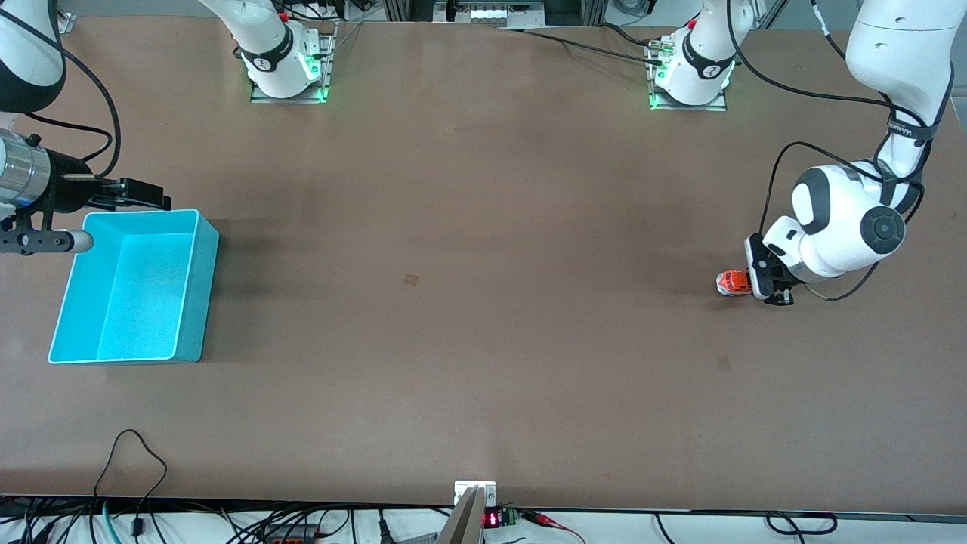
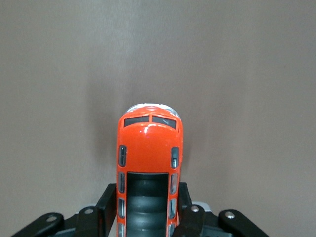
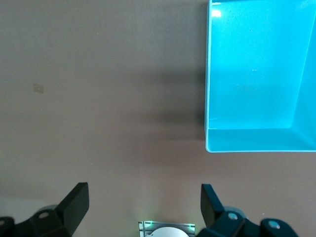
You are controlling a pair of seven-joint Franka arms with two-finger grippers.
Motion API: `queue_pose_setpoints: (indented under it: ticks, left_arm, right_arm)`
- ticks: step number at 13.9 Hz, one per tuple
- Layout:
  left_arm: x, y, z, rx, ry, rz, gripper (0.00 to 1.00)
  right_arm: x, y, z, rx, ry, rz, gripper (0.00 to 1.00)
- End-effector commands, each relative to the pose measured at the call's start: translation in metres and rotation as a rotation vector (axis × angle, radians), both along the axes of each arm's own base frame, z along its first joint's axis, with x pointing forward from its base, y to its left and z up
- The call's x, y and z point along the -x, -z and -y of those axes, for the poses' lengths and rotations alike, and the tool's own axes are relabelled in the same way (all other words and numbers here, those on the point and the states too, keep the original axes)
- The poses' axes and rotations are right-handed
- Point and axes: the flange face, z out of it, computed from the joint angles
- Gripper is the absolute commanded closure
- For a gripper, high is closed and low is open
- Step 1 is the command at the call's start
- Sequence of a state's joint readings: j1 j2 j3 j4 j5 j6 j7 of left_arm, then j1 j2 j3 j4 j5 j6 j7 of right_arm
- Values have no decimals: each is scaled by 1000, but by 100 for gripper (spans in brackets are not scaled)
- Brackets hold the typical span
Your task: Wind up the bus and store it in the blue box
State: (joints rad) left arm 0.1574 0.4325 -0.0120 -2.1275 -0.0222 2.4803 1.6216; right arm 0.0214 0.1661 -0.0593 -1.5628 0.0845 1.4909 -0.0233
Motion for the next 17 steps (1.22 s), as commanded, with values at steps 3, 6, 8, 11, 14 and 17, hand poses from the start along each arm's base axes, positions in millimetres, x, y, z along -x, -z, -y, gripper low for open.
queue_pose_setpoints:
  ticks: [3, 6, 8, 11, 14, 17]
  left_arm:
    - [3, 29, -38, 20, 54, -39, 81]
    - [4, 37, -57, 30, 88, -43, 83]
    - [6, 37, -67, 31, 83, -43, 83]
    - [9, 37, -93, 32, 79, -34, 83]
    - [7, 43, -130, 36, 106, -19, 83]
    - [6, 43, -129, 43, 106, -31, 67]
  right_arm:
    - [-2, 0, 12, -32, -20, -6, 0]
    - [-2, 1, 12, -33, -24, -7, 0]
    - [-2, 1, 12, -33, -24, -7, 0]
    - [-2, 1, 12, -33, -24, -7, 0]
    - [-2, 0, 12, -34, -27, -7, 0]
    - [0, 0, 13, -19, -28, -18, 0]
